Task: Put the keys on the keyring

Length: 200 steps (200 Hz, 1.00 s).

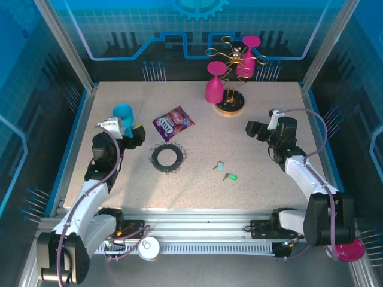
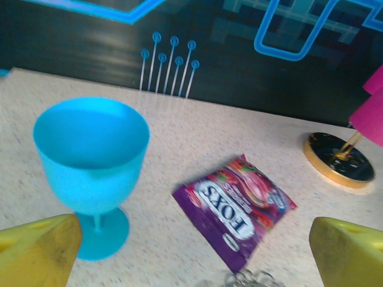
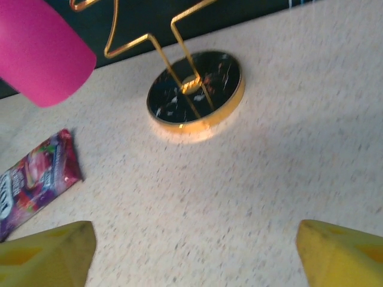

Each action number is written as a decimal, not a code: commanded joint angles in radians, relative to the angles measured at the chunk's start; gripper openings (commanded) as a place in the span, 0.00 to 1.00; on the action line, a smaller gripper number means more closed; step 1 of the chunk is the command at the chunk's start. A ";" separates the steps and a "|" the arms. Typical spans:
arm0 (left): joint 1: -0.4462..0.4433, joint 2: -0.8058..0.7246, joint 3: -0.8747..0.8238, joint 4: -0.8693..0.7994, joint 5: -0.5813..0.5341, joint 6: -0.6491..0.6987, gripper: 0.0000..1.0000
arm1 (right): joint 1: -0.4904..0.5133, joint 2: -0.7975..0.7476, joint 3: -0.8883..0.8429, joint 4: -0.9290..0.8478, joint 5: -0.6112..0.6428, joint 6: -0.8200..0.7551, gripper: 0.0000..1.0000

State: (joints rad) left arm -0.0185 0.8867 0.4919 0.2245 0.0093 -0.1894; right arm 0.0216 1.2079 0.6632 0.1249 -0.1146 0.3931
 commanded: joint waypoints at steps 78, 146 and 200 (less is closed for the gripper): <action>-0.444 0.166 0.204 -0.646 -0.257 -0.517 0.82 | 0.271 -0.054 0.038 -0.334 0.049 0.123 0.74; -0.591 0.421 0.270 -0.770 -0.356 -0.869 0.69 | 0.333 -0.023 0.058 -0.390 0.120 0.153 0.68; -0.618 0.607 0.396 -0.831 -0.359 -0.924 0.55 | 0.359 -0.043 0.050 -0.417 0.151 0.147 0.68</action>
State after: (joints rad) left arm -0.6285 1.4342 0.8211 -0.5434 -0.3229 -1.0546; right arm 0.3676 1.1801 0.7006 -0.2577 0.0074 0.5320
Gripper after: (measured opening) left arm 0.568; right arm 0.680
